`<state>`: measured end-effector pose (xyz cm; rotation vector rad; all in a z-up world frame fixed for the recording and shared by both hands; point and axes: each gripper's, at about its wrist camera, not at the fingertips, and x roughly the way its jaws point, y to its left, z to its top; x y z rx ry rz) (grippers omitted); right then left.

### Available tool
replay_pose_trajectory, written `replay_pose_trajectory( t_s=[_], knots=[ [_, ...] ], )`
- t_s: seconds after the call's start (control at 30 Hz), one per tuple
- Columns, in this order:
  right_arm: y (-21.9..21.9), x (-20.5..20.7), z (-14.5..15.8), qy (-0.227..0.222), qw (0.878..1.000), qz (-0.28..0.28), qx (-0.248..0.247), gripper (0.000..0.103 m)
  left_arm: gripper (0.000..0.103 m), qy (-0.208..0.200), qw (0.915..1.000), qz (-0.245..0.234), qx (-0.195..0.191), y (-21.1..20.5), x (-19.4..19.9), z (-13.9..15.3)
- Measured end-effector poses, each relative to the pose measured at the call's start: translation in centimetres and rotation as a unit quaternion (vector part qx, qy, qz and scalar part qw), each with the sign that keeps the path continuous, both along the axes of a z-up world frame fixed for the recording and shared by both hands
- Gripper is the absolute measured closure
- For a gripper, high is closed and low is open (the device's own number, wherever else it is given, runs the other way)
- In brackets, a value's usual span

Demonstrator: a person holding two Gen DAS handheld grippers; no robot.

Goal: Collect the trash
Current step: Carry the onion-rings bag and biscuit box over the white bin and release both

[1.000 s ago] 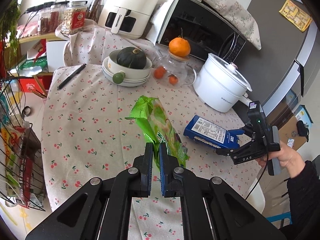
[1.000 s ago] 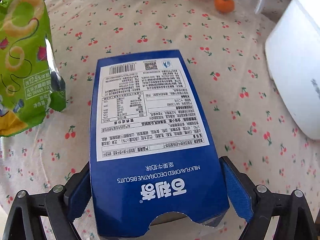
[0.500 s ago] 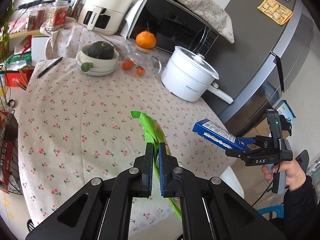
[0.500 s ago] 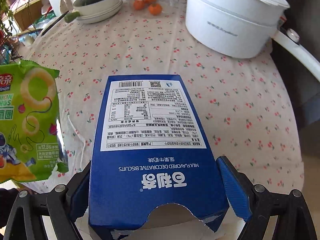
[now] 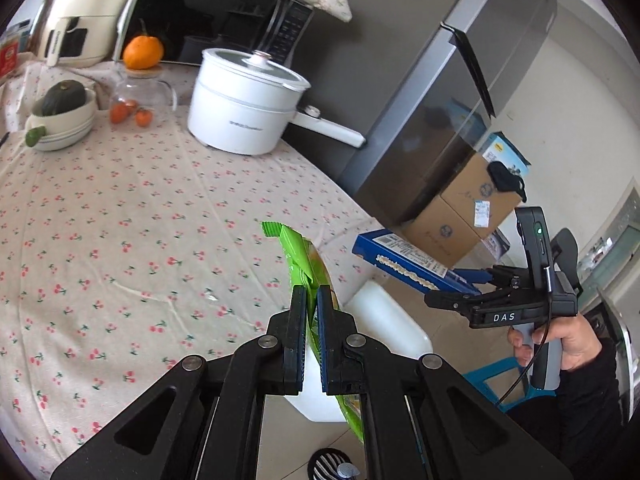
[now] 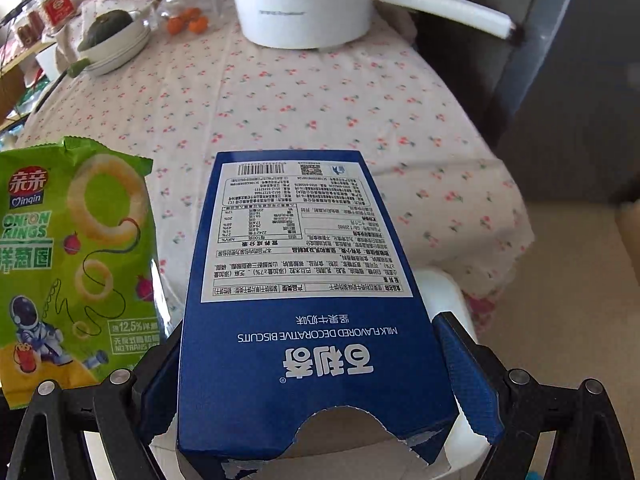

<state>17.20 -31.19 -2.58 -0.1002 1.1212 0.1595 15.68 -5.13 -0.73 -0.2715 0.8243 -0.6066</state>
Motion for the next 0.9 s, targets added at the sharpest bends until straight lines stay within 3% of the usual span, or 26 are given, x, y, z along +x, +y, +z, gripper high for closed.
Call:
replay_pose_trajectory(
  t_s=[0.3,0.7,0.73,0.8,0.83,0.87,0.9],
  knots=[
    [-6.4,-3.2,-0.1,0.008,0.998,-0.058,-0.005,0.009,0.098,0.011,0.9974,-0.071,0.001,-9.3,1.2,-3.4],
    [-9.9,-3.6,-3.8,0.073,0.994,-0.068,-0.033,0.009,0.096,0.017,0.9884,-0.129,0.078,-15.6,2.1,-10.7],
    [-9.9,-3.6,-4.0,0.078,0.994,-0.066,-0.035,0.009,0.092,0.02,0.9878,-0.131,0.083,-15.6,2.2,-10.9],
    [-9.8,-3.4,-4.6,0.092,0.994,-0.057,-0.033,0.046,0.079,0.023,0.9869,-0.129,0.095,-15.6,2.3,-10.8],
    [-9.9,-3.2,-5.1,0.103,0.993,-0.056,-0.03,0.057,0.061,0.024,0.9865,-0.129,0.098,-15.5,2.3,-10.7],
    [-9.9,-3.2,-5.5,0.11,0.992,-0.056,-0.03,0.057,0.043,0.023,0.9864,-0.127,0.101,-15.3,2.3,-10.4],
    [-9.9,-3.2,-6.1,0.117,0.991,-0.053,-0.035,0.057,0.037,0.021,0.9868,-0.121,0.106,-15.0,2.2,-10.2]
  ],
)
